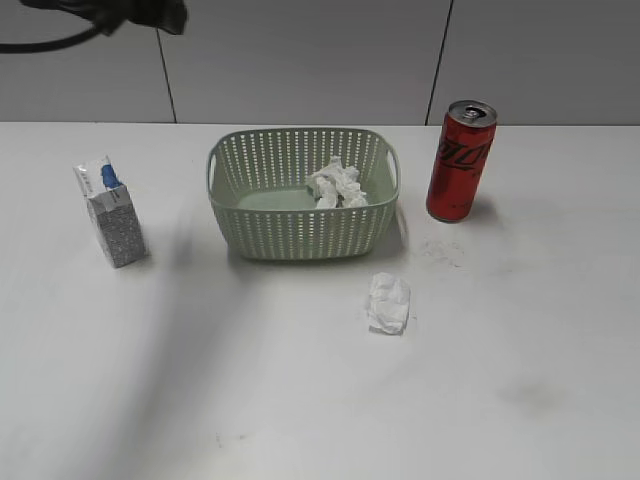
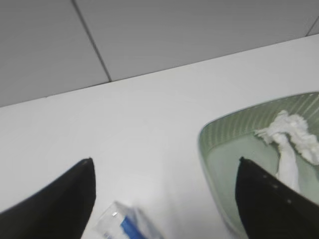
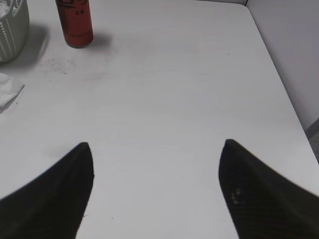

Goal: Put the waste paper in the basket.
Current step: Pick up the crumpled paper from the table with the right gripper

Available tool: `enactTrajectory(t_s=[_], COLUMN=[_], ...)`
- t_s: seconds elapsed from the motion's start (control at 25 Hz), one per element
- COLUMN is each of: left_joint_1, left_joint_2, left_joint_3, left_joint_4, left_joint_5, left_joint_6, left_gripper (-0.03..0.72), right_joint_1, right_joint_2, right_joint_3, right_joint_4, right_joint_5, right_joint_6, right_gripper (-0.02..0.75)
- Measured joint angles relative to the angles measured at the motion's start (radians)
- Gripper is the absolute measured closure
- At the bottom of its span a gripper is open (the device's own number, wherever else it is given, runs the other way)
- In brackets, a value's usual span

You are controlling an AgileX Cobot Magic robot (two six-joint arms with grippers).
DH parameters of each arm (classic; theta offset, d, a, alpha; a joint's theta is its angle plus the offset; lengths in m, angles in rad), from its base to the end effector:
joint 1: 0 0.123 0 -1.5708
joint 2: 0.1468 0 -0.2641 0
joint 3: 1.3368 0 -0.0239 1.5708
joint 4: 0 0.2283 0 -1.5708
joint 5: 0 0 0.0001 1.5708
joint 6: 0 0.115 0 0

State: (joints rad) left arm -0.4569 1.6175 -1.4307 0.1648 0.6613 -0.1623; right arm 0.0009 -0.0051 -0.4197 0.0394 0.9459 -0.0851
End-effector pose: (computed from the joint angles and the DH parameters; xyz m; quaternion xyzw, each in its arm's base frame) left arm 0.3315 -0.1500 0.3048 0.1738 0.9002 -0.0510 0.3959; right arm 0.0301 0.0037 0.2446 -0.0351 0.8418 -0.0030 0.5386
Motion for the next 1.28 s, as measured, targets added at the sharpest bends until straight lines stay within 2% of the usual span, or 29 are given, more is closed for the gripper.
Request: enactTrajectory(t_s=[0.16, 0.28, 0.52, 0.68, 0.92, 1.08, 1.28], left_joint_1=[0.102, 0.206, 0.387, 0.465, 0.491, 0.491, 0.491], left_joint_2=[-0.068, -0.103, -0.164, -0.267, -0.500, -0.680, -0.932], left_joint_3=[-0.009, -0.009, 0.006, 0.114, 0.366, 0.527, 0.710], left_joint_4=[-0.131, -0.229, -0.290, -0.352, -0.363, -0.362, -0.373], left_joint_5=[0.156, 0.254, 0.370, 0.371, 0.333, 0.311, 0.300], left_joint_6=[0.149, 0.238, 0.327, 0.376, 0.392, 0.393, 0.393], left_gripper=[0.039, 0.046, 0.074, 0.090, 0.096, 0.096, 0.096], right_joint_1=[0.000, 0.000, 0.000, 0.001, 0.061, 0.151, 0.292], right_joint_2=[0.039, 0.117, 0.368, 0.550, 0.793, 0.945, 1.098], right_joint_3=[-0.005, -0.028, -0.114, -0.188, -0.292, -0.341, -0.375], right_joint_4=[0.045, 0.084, 0.144, 0.180, 0.226, 0.228, 0.226], right_joint_5=[-0.008, -0.060, -0.149, -0.168, -0.217, -0.243, -0.354], right_joint_6=[-0.065, -0.083, -0.084, -0.084, -0.084, -0.084, -0.061], right_gripper=[0.146, 0.146, 0.146, 0.146, 0.147, 0.147, 0.148])
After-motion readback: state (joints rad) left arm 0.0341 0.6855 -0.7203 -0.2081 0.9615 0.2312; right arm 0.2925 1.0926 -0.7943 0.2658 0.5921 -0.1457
